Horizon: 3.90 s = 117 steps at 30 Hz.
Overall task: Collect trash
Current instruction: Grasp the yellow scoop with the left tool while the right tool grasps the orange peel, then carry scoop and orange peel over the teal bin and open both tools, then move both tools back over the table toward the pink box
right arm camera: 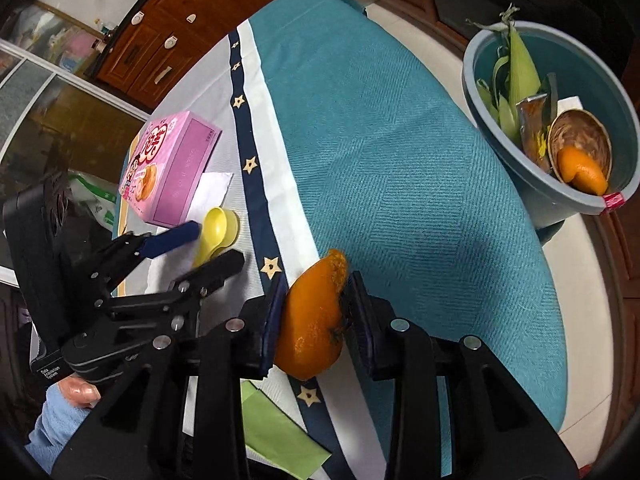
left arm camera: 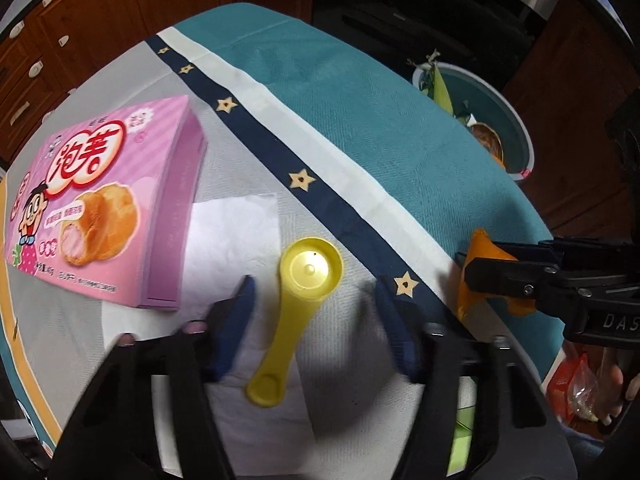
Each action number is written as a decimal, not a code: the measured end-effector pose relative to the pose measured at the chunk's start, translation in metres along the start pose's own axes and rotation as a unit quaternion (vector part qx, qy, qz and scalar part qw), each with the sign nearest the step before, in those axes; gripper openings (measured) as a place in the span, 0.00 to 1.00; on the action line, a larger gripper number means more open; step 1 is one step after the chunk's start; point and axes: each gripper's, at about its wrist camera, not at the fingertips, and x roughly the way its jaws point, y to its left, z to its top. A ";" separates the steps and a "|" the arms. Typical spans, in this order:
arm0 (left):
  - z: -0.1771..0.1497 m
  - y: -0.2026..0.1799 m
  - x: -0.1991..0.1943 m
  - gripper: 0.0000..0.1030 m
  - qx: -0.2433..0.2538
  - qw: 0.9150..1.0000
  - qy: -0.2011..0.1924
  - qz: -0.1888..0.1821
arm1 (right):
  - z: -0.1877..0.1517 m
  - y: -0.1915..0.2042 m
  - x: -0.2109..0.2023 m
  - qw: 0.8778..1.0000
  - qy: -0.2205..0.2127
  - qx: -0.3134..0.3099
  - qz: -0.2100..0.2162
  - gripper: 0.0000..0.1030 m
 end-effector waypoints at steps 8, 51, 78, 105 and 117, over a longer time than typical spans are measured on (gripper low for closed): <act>-0.009 -0.007 -0.008 0.28 0.008 1.000 -0.003 0.006 | -0.007 0.012 0.003 0.999 -0.017 -0.043 -0.005 0.41; 0.184 -0.217 0.067 0.29 0.133 0.989 0.032 -0.058 | 0.095 -0.198 -0.116 0.975 -0.163 0.143 -0.039 0.28; 0.170 -0.203 0.066 0.71 0.119 0.992 0.036 -0.021 | 0.081 -0.205 -0.104 0.968 -0.128 0.212 -0.038 0.86; 0.071 -0.036 -0.048 0.73 -0.008 0.999 -0.032 -0.002 | 0.069 -0.001 -0.079 0.995 -0.075 0.060 -0.042 0.86; 0.017 0.085 -0.068 0.73 -0.088 0.994 -0.044 0.052 | 0.082 0.105 -0.012 0.995 -0.038 -0.082 -0.047 0.86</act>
